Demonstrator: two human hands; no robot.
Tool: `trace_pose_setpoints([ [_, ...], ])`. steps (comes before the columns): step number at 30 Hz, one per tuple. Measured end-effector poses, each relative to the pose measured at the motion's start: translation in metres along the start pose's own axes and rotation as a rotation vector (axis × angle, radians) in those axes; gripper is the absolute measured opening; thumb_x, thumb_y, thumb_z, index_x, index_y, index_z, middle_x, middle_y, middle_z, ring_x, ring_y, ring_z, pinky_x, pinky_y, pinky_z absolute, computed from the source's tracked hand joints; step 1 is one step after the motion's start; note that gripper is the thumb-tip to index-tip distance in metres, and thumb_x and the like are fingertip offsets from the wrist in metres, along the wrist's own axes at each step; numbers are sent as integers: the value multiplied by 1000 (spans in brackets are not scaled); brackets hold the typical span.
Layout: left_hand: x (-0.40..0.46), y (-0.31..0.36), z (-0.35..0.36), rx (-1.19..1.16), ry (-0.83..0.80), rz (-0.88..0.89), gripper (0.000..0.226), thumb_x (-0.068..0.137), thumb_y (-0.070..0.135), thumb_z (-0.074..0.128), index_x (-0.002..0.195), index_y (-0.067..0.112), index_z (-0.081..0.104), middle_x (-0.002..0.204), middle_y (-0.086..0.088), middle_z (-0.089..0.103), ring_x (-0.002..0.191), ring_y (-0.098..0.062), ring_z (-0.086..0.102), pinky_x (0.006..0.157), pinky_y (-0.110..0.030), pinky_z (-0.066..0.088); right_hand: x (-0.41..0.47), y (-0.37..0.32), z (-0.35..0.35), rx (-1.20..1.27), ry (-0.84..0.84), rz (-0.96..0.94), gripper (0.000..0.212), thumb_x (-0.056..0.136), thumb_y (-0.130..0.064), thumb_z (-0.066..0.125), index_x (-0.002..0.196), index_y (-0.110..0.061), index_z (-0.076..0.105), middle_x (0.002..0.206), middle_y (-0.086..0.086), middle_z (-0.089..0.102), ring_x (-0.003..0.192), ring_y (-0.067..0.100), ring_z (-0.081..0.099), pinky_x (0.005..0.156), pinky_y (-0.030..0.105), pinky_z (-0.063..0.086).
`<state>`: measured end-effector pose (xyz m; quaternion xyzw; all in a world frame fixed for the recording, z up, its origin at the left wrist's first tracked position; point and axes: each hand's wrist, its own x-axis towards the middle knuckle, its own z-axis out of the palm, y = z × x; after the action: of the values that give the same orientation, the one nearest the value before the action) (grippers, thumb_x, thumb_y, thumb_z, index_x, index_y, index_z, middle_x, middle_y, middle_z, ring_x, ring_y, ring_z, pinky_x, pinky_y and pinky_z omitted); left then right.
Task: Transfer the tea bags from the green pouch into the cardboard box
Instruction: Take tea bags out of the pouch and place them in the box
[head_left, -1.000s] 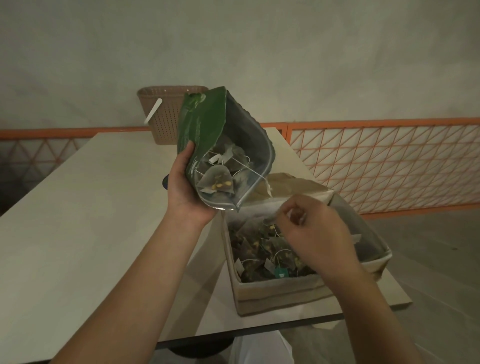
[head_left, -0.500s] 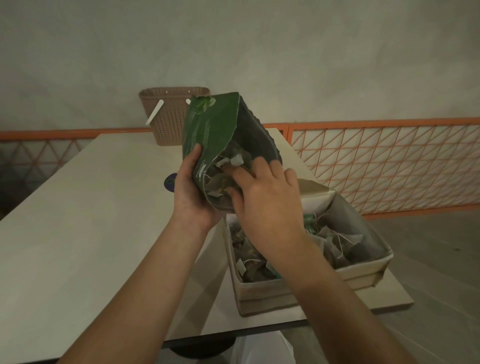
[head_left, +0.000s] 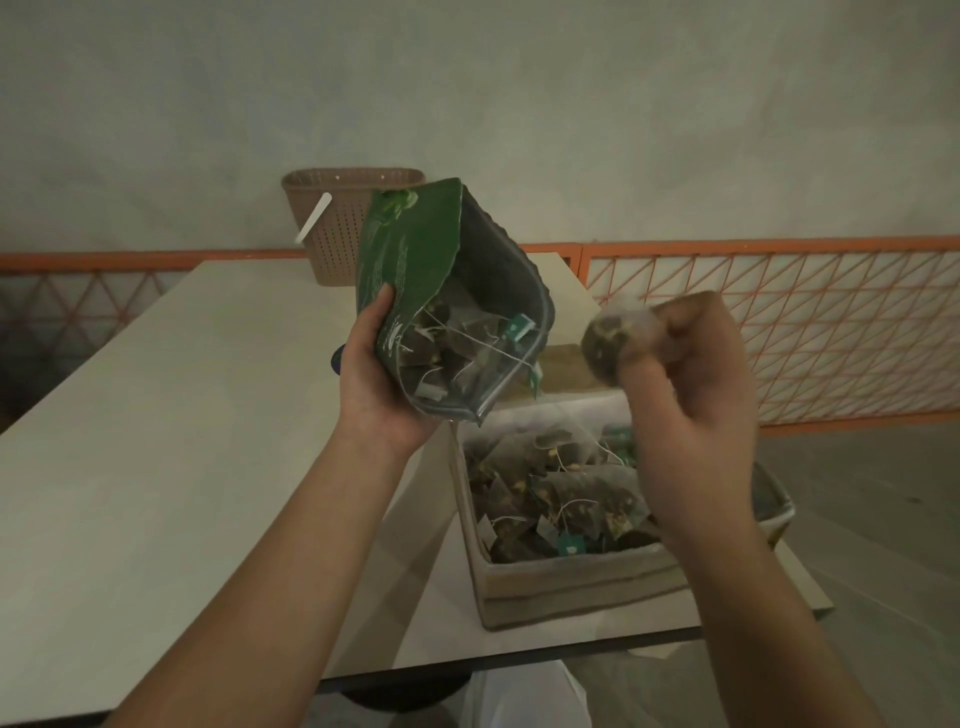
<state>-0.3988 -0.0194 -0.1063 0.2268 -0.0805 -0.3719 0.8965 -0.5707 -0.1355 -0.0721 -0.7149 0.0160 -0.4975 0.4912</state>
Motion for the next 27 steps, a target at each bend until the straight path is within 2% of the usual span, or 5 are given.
trace_pose_setpoints([
  [6, 0, -2, 6, -6, -2, 17, 57, 95, 45, 57, 146, 20, 54, 153, -6, 49, 142, -29, 46, 112, -49, 43, -15, 6, -6, -249, -314, 154, 7, 82, -28, 56, 78, -22, 56, 62, -4, 55, 52, 9, 49, 46, 27, 42],
  [10, 0, -3, 5, 9, 10, 37, 54, 96, 44, 57, 144, 19, 56, 151, -6, 51, 141, -30, 47, 111, -49, 44, -17, 5, -10, -169, -123, 189, 10, 88, -19, 53, 78, -18, 54, 55, -5, 46, 45, 4, 39, 43, 17, 32],
  [16, 0, -3, 3, -2, -27, 21, 54, 98, 45, 55, 146, 19, 55, 151, -8, 52, 141, -31, 48, 114, -52, 40, -9, 8, -26, -334, 83, 132, 4, 91, -20, 57, 88, -21, 59, 56, -8, 53, 44, 7, 44, 43, 29, 39],
  [21, 0, -5, 5, -8, -56, 22, 54, 100, 46, 49, 148, 20, 52, 151, -8, 51, 143, -30, 43, 108, -51, 46, -8, 23, -31, -740, -298, 305, 7, 88, -32, 64, 87, -32, 71, 75, -13, 65, 66, 6, 61, 57, 27, 49],
  [27, 1, -7, 7, -11, -51, 0, 46, 98, 46, 52, 133, 19, 62, 139, -8, 58, 142, -29, 46, 106, -52, 46, -13, 27, -11, -858, -233, 100, 17, 82, -32, 66, 99, -31, 68, 107, -4, 55, 106, 22, 46, 88, 40, 34],
])
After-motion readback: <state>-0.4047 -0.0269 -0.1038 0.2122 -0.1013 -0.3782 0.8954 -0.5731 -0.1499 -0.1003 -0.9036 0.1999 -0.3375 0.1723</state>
